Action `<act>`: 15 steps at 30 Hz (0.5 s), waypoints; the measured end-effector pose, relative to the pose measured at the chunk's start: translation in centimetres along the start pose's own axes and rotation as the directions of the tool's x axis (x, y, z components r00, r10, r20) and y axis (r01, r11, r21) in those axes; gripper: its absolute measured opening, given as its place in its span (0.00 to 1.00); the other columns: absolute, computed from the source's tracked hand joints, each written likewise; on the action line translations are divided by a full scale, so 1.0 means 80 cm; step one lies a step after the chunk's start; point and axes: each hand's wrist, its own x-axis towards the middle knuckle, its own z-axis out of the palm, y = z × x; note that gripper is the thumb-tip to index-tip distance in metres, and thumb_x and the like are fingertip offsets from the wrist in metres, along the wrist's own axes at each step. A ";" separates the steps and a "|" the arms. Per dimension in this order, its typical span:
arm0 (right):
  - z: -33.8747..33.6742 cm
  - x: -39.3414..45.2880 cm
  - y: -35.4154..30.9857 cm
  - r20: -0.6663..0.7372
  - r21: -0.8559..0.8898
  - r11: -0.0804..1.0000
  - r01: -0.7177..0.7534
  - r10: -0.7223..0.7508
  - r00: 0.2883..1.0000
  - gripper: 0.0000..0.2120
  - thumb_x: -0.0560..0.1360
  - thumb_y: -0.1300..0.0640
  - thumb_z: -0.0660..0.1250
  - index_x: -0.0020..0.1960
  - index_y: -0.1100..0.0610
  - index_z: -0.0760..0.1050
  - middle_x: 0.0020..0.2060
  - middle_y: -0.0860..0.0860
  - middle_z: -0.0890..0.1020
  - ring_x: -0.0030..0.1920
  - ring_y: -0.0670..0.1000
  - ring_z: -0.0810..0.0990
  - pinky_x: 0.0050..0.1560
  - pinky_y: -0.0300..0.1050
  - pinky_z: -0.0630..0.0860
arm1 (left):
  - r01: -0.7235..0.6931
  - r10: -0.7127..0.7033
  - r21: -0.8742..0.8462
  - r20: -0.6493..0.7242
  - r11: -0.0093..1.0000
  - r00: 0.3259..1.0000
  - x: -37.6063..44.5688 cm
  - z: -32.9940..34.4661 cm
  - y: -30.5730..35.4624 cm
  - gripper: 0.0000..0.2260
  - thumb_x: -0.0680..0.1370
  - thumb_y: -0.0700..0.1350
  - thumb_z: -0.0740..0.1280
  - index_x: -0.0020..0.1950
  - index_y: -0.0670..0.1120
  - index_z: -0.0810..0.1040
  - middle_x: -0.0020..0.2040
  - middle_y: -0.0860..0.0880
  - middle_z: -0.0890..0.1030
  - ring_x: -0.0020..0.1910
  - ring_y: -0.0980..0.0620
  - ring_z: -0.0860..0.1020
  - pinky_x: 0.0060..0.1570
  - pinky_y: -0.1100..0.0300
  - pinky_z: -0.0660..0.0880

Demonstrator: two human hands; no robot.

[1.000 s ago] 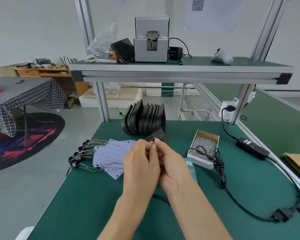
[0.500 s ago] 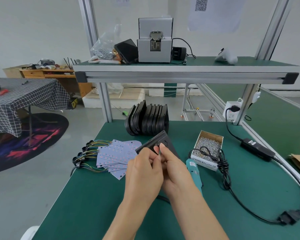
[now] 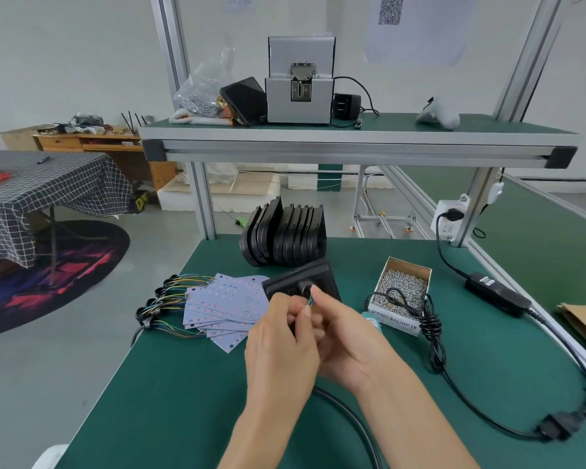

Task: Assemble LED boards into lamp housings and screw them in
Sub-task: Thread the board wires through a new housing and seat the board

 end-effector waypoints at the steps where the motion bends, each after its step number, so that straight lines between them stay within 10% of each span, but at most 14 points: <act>1: 0.000 0.001 -0.002 -0.047 0.033 0.999 0.019 -0.017 0.999 0.16 0.82 0.50 0.67 0.47 0.62 0.82 0.27 0.49 0.72 0.24 0.47 0.73 0.29 0.40 0.72 | -0.009 0.009 0.014 0.001 1.000 1.000 -0.002 0.002 -0.001 0.08 0.83 0.46 0.66 0.45 0.56 0.75 0.41 0.66 0.83 0.41 0.62 0.82 0.47 0.50 0.80; 8: 0.006 0.018 -0.008 -0.161 0.004 0.993 0.116 -0.114 0.980 0.13 0.82 0.58 0.67 0.55 0.68 0.81 0.26 0.50 0.67 0.34 0.52 0.73 0.64 0.55 0.75 | 0.006 -0.007 0.077 0.014 0.997 1.000 -0.005 0.003 0.000 0.08 0.82 0.48 0.66 0.43 0.55 0.74 0.43 0.68 0.82 0.44 0.59 0.79 0.45 0.52 0.76; 12: 0.012 0.013 -0.013 -0.108 0.031 0.989 0.146 -0.142 0.984 0.13 0.84 0.56 0.66 0.54 0.66 0.81 0.27 0.50 0.64 0.33 0.54 0.78 0.34 0.51 0.84 | 0.004 -0.005 0.026 0.030 1.000 1.000 -0.004 0.001 0.005 0.09 0.82 0.47 0.66 0.42 0.55 0.74 0.43 0.68 0.82 0.43 0.60 0.79 0.44 0.54 0.76; 15: 0.015 0.010 -0.019 -0.102 0.021 0.988 0.150 -0.147 0.984 0.13 0.84 0.55 0.65 0.54 0.65 0.81 0.27 0.49 0.64 0.25 0.51 0.76 0.30 0.47 0.81 | 0.009 -0.008 -0.011 0.043 1.000 0.999 -0.003 0.000 0.007 0.09 0.83 0.46 0.66 0.42 0.55 0.74 0.43 0.69 0.83 0.43 0.63 0.79 0.40 0.58 0.74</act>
